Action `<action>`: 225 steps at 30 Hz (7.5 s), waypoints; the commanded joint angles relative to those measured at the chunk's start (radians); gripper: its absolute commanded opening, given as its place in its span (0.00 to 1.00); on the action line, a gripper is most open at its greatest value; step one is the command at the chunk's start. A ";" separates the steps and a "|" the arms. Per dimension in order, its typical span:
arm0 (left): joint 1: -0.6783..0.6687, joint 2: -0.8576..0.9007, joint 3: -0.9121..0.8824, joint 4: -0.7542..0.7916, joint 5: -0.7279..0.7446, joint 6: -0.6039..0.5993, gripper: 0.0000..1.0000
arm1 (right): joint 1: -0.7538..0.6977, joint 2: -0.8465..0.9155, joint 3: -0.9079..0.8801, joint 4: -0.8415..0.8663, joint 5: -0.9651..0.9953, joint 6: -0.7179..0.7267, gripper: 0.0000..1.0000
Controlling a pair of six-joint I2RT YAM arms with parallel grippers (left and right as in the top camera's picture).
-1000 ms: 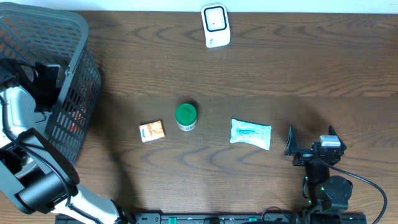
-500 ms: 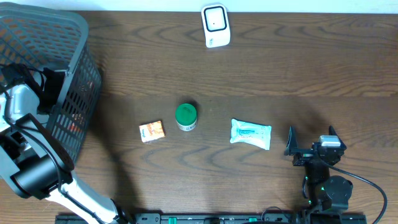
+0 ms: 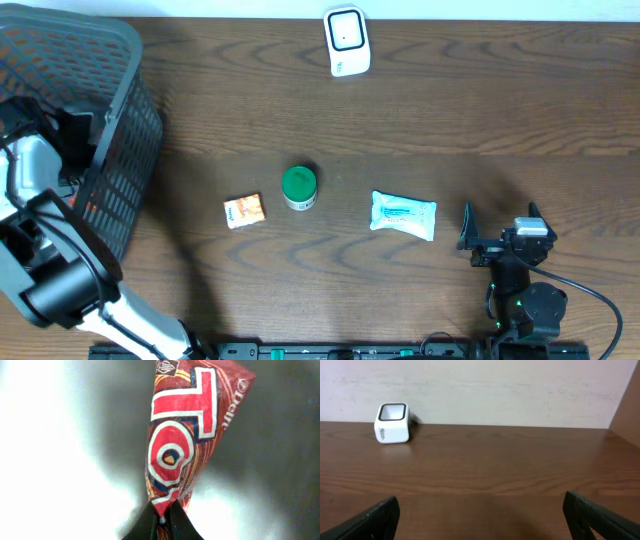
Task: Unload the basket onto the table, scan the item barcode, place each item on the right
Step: 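Lift the TOP bar out of the basket and carry it over the bottle, then hold the TOP bar in front of the white scanner with the left gripper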
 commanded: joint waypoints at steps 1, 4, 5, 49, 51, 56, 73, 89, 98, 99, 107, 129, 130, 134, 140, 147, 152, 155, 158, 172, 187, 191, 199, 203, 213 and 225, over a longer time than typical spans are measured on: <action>0.002 -0.168 0.047 0.007 -0.078 -0.094 0.08 | -0.009 -0.002 -0.003 -0.002 0.009 0.017 0.99; 0.002 -0.299 0.056 0.040 -0.078 -0.163 0.07 | -0.009 -0.002 -0.003 -0.002 0.009 0.017 0.99; 0.002 -0.342 0.056 0.052 -0.078 -0.184 0.07 | -0.009 -0.002 -0.003 -0.002 0.009 0.017 0.99; -0.870 -0.216 0.021 -0.179 1.265 -0.580 0.07 | -0.009 -0.002 -0.003 -0.002 0.010 0.017 0.99; -0.881 -0.159 0.021 -0.179 1.311 -0.580 0.07 | -0.009 -0.002 -0.003 -0.002 0.010 0.017 0.99; -0.898 -0.027 0.021 -0.180 1.435 -0.588 0.07 | -0.009 -0.002 -0.003 -0.002 0.009 0.017 0.99; -0.902 0.065 0.021 -0.182 1.434 -0.859 0.07 | -0.009 -0.002 -0.003 -0.002 0.010 0.017 0.99; -0.899 0.065 0.021 -0.182 1.434 -1.723 0.07 | -0.009 -0.002 -0.003 -0.002 0.010 0.017 0.99; -0.896 0.065 0.021 -0.182 1.434 -1.857 0.07 | -0.009 -0.002 -0.003 -0.002 0.009 0.017 0.99; -0.894 0.065 0.021 -0.182 1.435 -1.862 0.08 | -0.009 -0.002 -0.003 -0.002 0.009 0.017 0.99; -0.851 0.065 0.021 -0.182 1.435 -1.862 0.08 | -0.009 -0.002 -0.003 -0.002 0.009 0.017 0.99; -0.765 0.065 0.021 -0.182 1.396 -1.727 0.07 | -0.009 -0.002 -0.003 -0.002 0.009 0.017 0.99; -0.765 0.065 0.021 -0.182 1.396 -1.725 0.07 | -0.009 -0.002 -0.003 -0.002 0.010 0.017 0.99; -0.761 0.065 0.021 -0.182 1.398 -1.654 0.07 | -0.009 -0.002 -0.003 -0.002 0.010 0.017 0.99; -0.740 0.065 0.021 -0.182 1.435 -1.615 0.07 | -0.009 -0.002 -0.003 -0.002 0.009 0.017 0.99; -0.700 0.065 0.021 -0.181 1.415 -1.440 0.07 | -0.009 -0.002 -0.003 -0.002 0.010 0.017 0.99; -0.700 0.065 0.021 -0.165 1.225 -1.424 0.07 | -0.009 -0.002 -0.003 -0.002 0.010 0.017 0.99; -0.703 0.064 0.021 -0.108 1.195 -1.404 0.07 | -0.009 -0.002 -0.003 -0.002 0.009 0.017 0.99; -0.714 0.060 0.022 0.013 1.108 -1.341 0.07 | -0.009 -0.002 -0.003 -0.002 0.010 0.017 0.99; -0.946 0.018 0.024 0.322 0.469 -1.040 0.07 | -0.009 -0.002 -0.003 -0.002 0.009 0.017 0.99; -0.988 0.026 0.050 0.570 -0.018 -0.944 0.07 | -0.009 -0.002 -0.003 -0.002 0.009 0.017 0.99; -0.988 0.062 0.084 0.582 -0.079 -0.904 0.07 | -0.009 -0.002 -0.003 -0.002 0.009 0.017 0.99; -0.987 0.240 0.302 0.552 -0.074 -0.892 0.07 | -0.009 -0.002 -0.003 -0.002 0.009 0.016 0.99; -0.986 0.328 0.414 0.518 -0.074 -0.892 0.07 | -0.009 -0.002 -0.003 -0.002 0.009 0.017 0.99; -1.005 0.449 0.549 0.523 -0.070 -0.900 0.07 | -0.009 -0.002 -0.003 -0.002 0.010 0.017 0.99; -1.004 0.455 0.549 0.601 -0.071 -0.919 0.07 | -0.009 -0.002 -0.003 -0.002 0.010 0.017 0.99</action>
